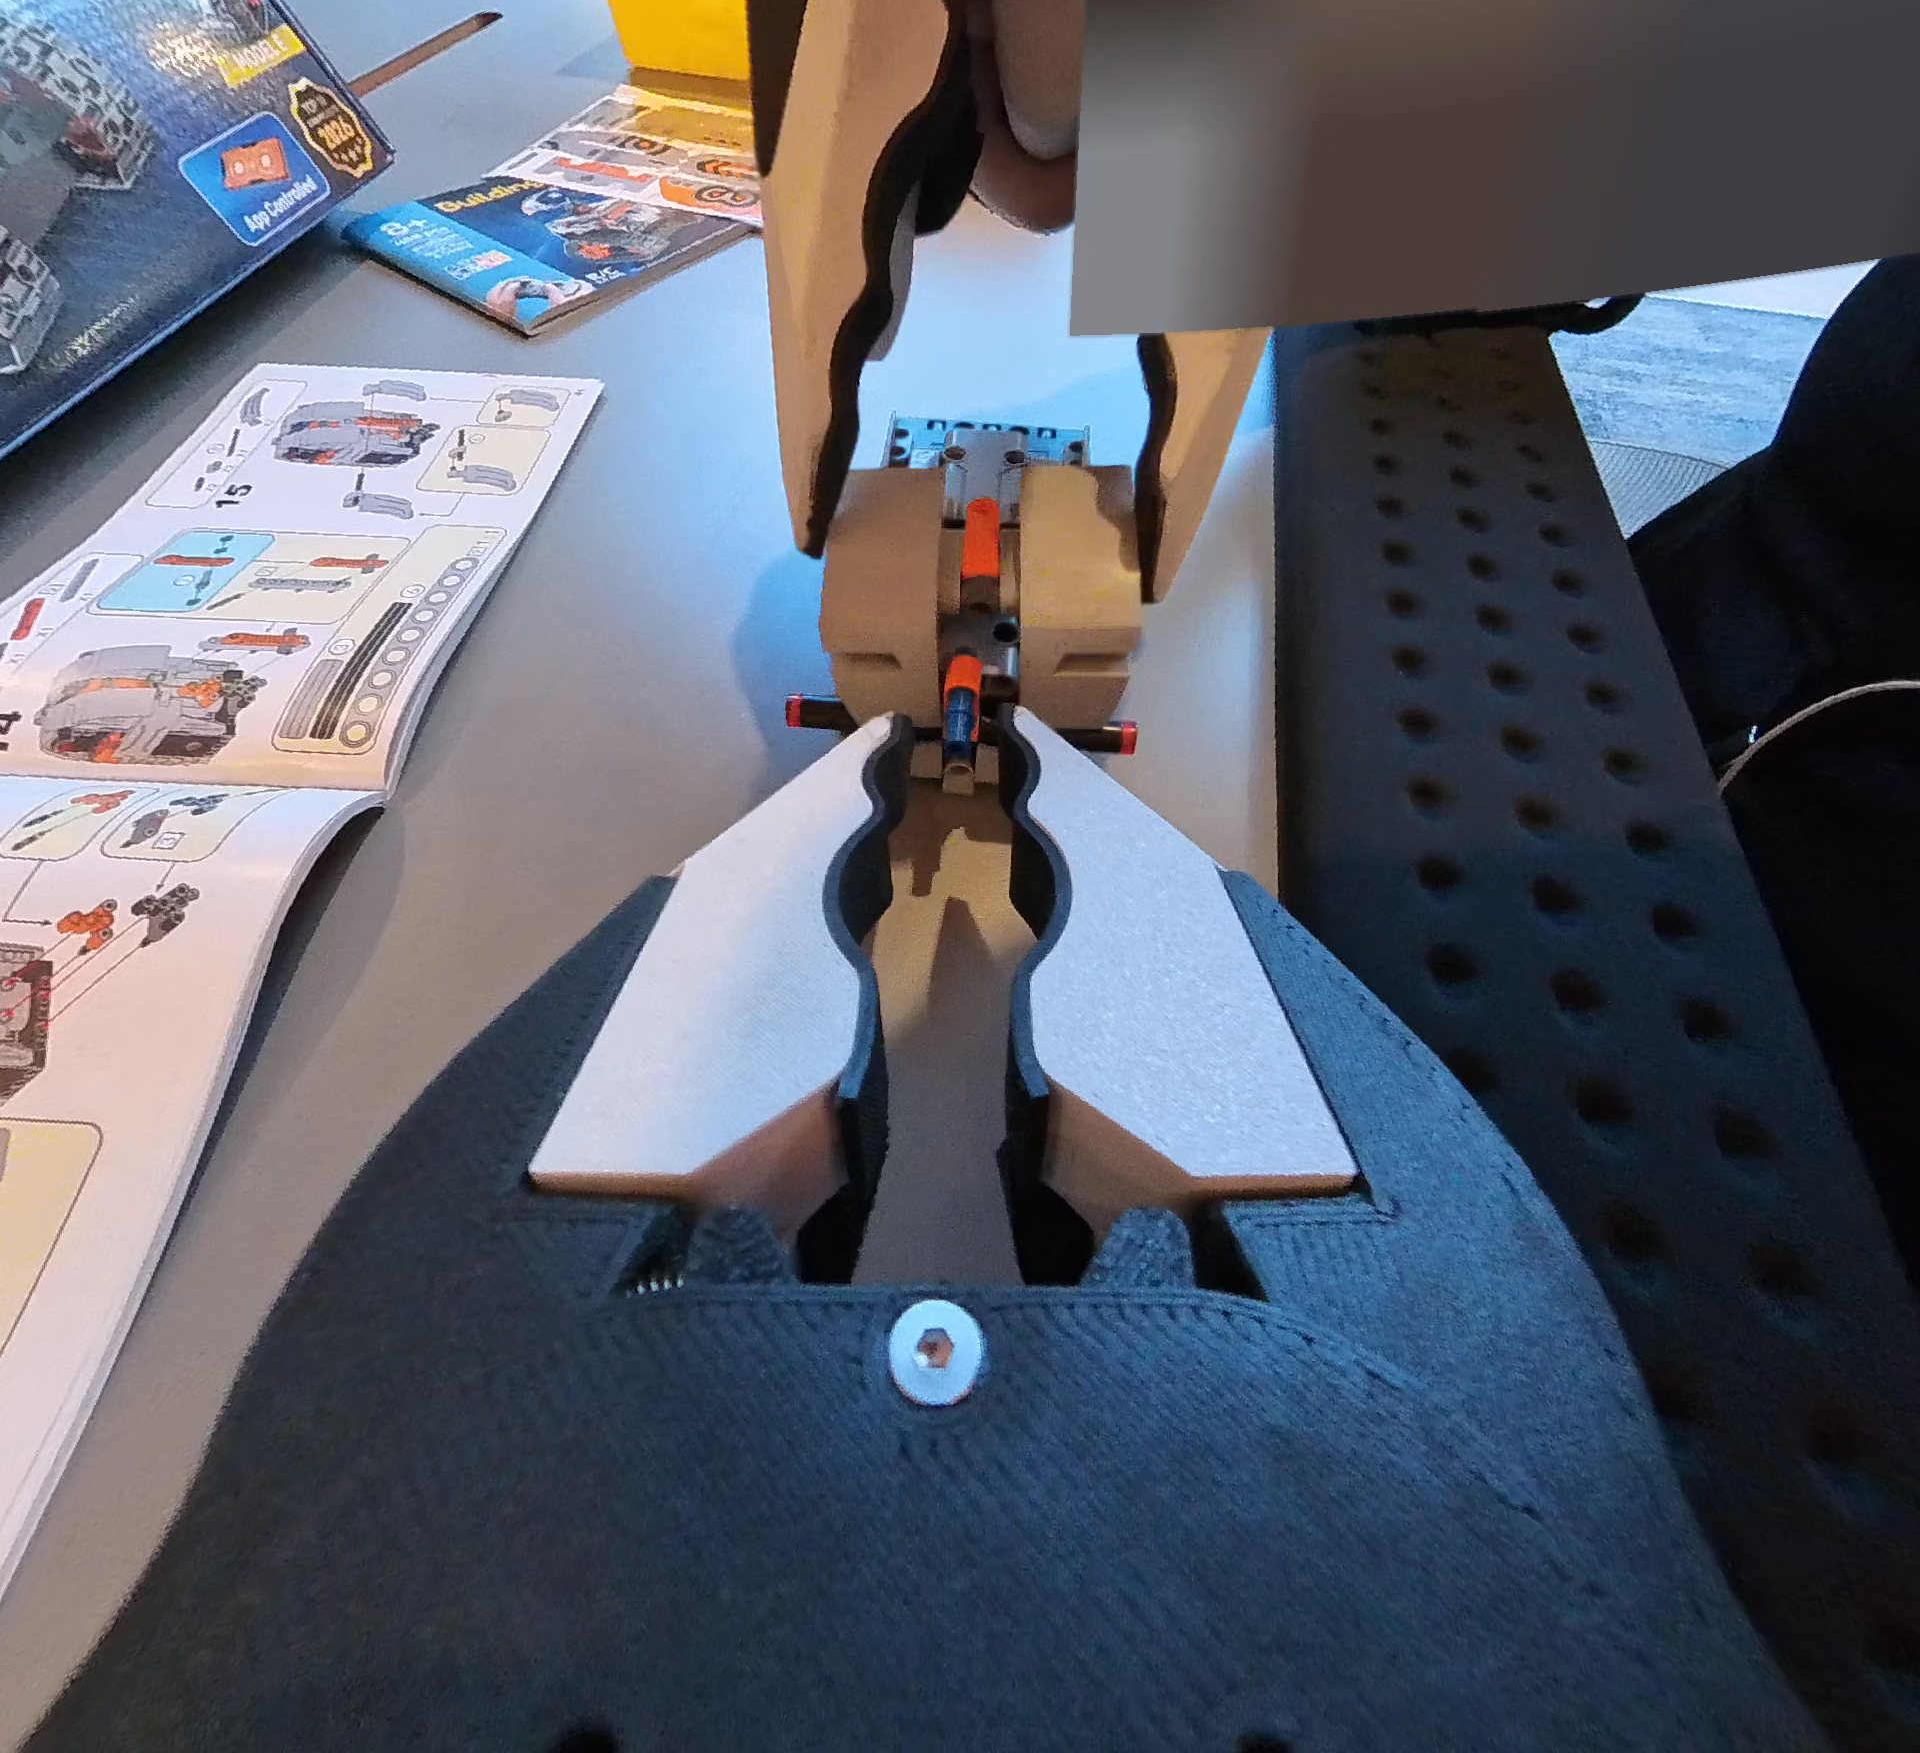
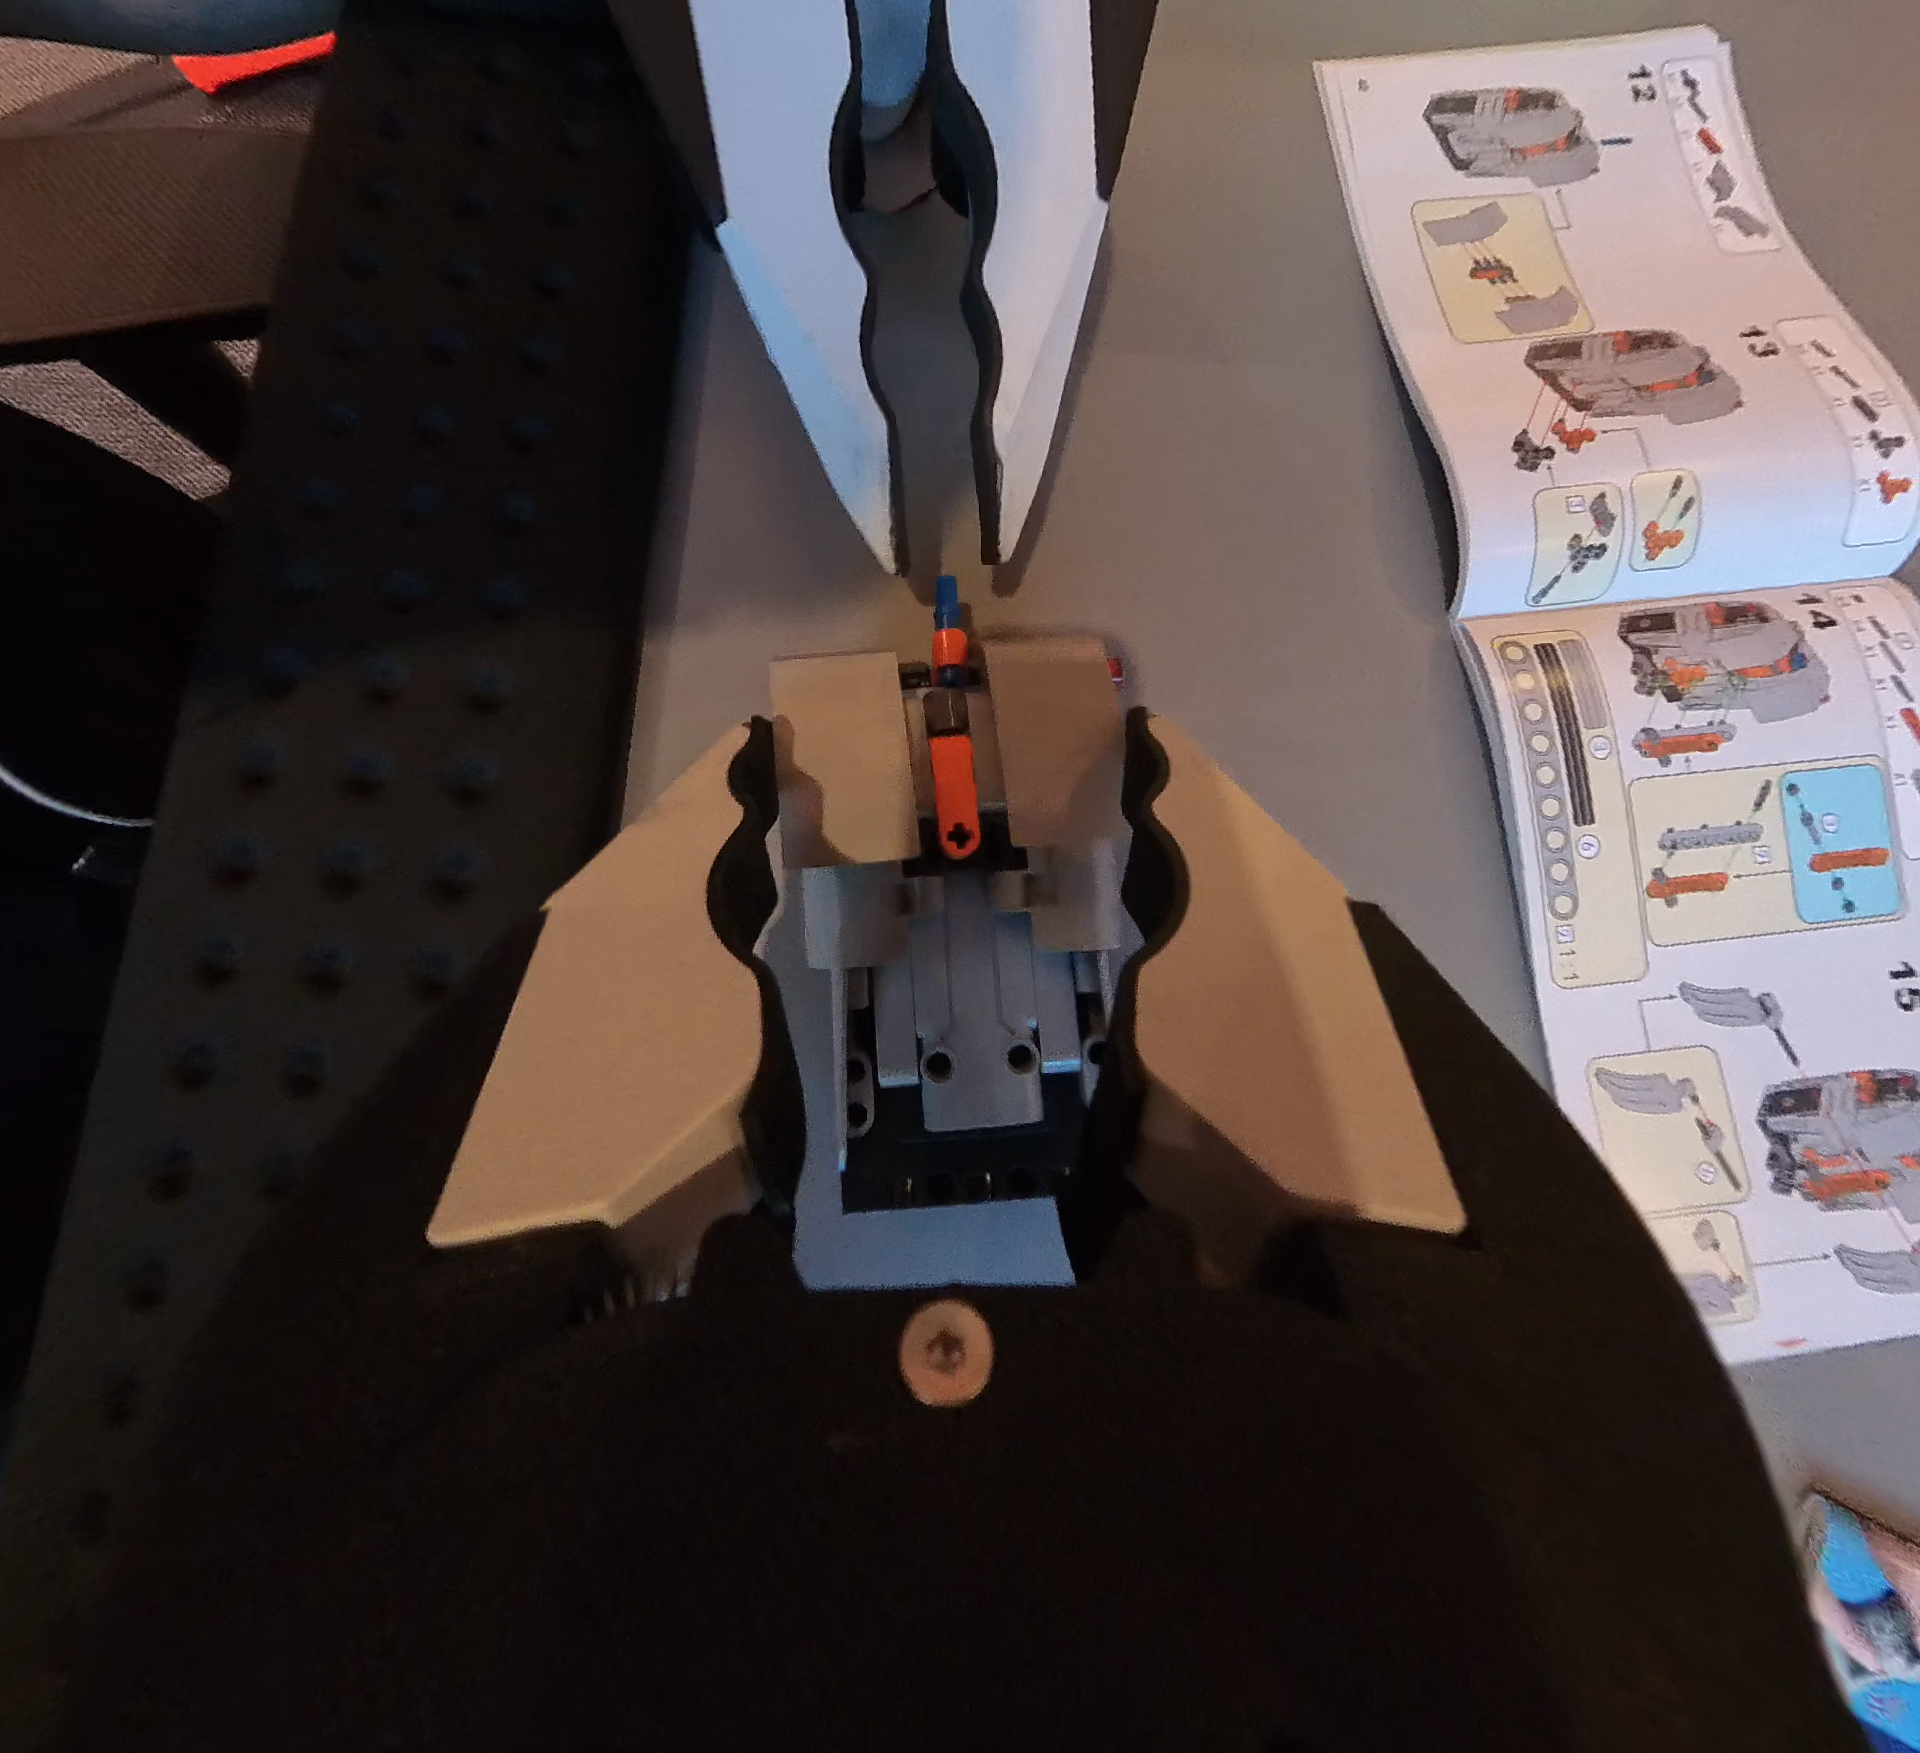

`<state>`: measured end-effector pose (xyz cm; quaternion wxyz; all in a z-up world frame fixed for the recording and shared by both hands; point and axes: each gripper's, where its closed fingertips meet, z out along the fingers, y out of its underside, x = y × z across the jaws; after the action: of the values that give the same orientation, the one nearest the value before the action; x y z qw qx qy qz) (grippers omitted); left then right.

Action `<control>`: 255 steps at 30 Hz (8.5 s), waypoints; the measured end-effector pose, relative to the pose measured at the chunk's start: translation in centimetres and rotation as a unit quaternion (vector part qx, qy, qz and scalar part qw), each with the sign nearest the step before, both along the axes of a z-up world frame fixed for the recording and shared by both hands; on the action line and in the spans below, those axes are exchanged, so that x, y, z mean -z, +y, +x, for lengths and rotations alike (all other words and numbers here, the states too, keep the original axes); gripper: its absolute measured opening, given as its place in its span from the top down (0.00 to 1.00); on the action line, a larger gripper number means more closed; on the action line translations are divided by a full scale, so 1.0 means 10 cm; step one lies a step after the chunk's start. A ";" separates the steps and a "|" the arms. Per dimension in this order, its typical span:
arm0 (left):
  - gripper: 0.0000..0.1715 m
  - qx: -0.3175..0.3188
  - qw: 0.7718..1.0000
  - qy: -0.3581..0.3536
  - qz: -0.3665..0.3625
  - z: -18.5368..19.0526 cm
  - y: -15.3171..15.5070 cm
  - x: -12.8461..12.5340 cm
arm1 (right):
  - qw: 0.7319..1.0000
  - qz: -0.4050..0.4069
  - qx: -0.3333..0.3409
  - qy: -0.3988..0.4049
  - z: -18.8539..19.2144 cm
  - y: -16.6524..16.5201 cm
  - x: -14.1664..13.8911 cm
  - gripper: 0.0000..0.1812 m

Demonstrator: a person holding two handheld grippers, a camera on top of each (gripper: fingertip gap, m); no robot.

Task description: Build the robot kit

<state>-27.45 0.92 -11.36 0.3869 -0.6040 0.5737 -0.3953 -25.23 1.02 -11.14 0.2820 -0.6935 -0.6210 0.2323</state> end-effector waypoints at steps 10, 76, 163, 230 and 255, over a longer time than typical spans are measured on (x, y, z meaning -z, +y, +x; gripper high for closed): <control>0.92 0.002 1.000 -0.005 -0.009 0.00 0.00 -0.01 | 1.000 0.006 0.004 0.003 -0.08 0.00 0.03 0.64; 0.98 0.003 1.000 0.016 -0.016 0.03 0.01 0.07 | 0.990 -0.008 -0.086 0.109 0.12 -0.13 -0.06 0.71; 0.98 -0.023 0.996 0.058 -0.058 0.10 -0.13 0.15 | 0.980 -0.165 0.036 0.101 0.05 0.23 0.11 0.72; 0.63 -0.064 0.996 -0.007 -0.063 0.14 -0.06 -0.10 | 0.988 -0.027 -0.067 0.133 0.14 -0.03 0.07 0.53; 1.00 -0.041 0.995 0.036 -0.082 0.04 -0.13 0.12 | 0.990 -0.062 -0.094 0.082 -0.04 0.08 -0.06 0.84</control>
<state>-27.02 -0.40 -12.55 0.3307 -0.6706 0.5278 -0.4029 -25.66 1.77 -10.50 0.2650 -0.6267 -0.6427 0.3519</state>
